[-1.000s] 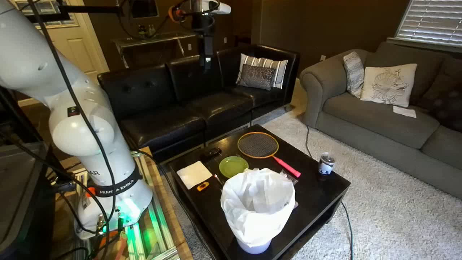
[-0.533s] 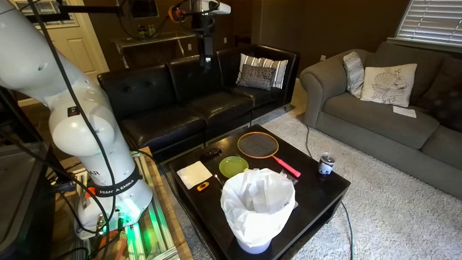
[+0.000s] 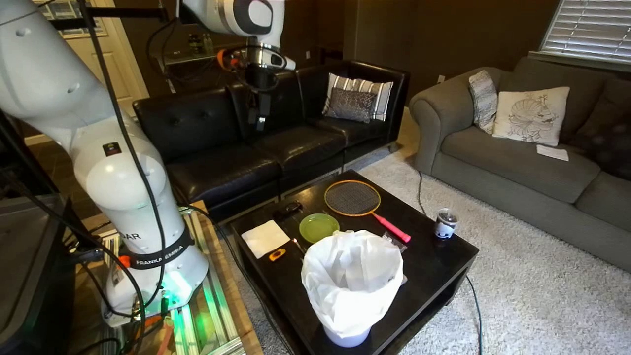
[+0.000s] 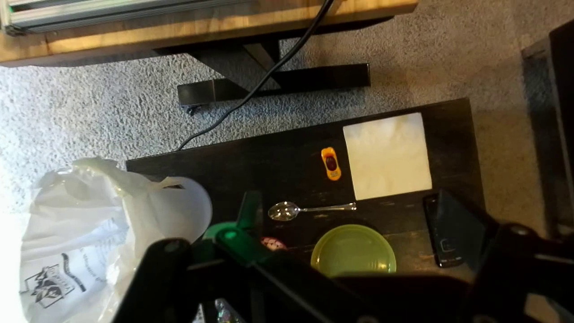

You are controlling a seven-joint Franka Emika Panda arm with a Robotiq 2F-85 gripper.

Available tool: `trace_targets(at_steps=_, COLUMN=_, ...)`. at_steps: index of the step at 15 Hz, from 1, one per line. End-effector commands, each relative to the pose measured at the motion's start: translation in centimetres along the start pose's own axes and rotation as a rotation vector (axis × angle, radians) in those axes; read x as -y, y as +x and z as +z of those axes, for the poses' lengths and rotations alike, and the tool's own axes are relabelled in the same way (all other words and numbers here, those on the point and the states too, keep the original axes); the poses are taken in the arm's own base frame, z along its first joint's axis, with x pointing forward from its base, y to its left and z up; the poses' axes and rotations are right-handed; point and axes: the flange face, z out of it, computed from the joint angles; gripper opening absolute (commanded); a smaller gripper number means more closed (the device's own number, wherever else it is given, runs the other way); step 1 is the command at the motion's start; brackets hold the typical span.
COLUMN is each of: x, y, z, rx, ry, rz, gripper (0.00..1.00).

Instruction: Turn the orange object to the left

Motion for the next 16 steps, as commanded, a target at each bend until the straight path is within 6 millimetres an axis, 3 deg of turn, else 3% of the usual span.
trace_targets(at_steps=1, x=2.7, y=-0.7, z=4.8, rx=-0.047, ry=0.004, rz=-0.103, gripper=1.0)
trace_targets(at_steps=7, x=6.5, y=0.3, z=11.9, rx=-0.167, ry=0.14, rz=-0.269, gripper=1.0)
trace_targets(at_steps=8, x=5.8, y=-0.3, z=10.2, rx=-0.176, ry=0.1, rz=-0.244, gripper=1.0)
trace_targets(at_steps=11, x=6.2, y=0.3, z=12.1, rx=-0.164, ry=0.118, rz=-0.259, gripper=1.0)
trace_targets(at_steps=15, x=6.3, y=0.4, z=12.1, rx=-0.165, ry=0.121, rz=-0.262, gripper=1.0)
trace_targets(at_steps=16, x=6.5, y=0.4, z=12.9, rx=-0.151, ry=0.118, rz=-0.268, gripper=1.0)
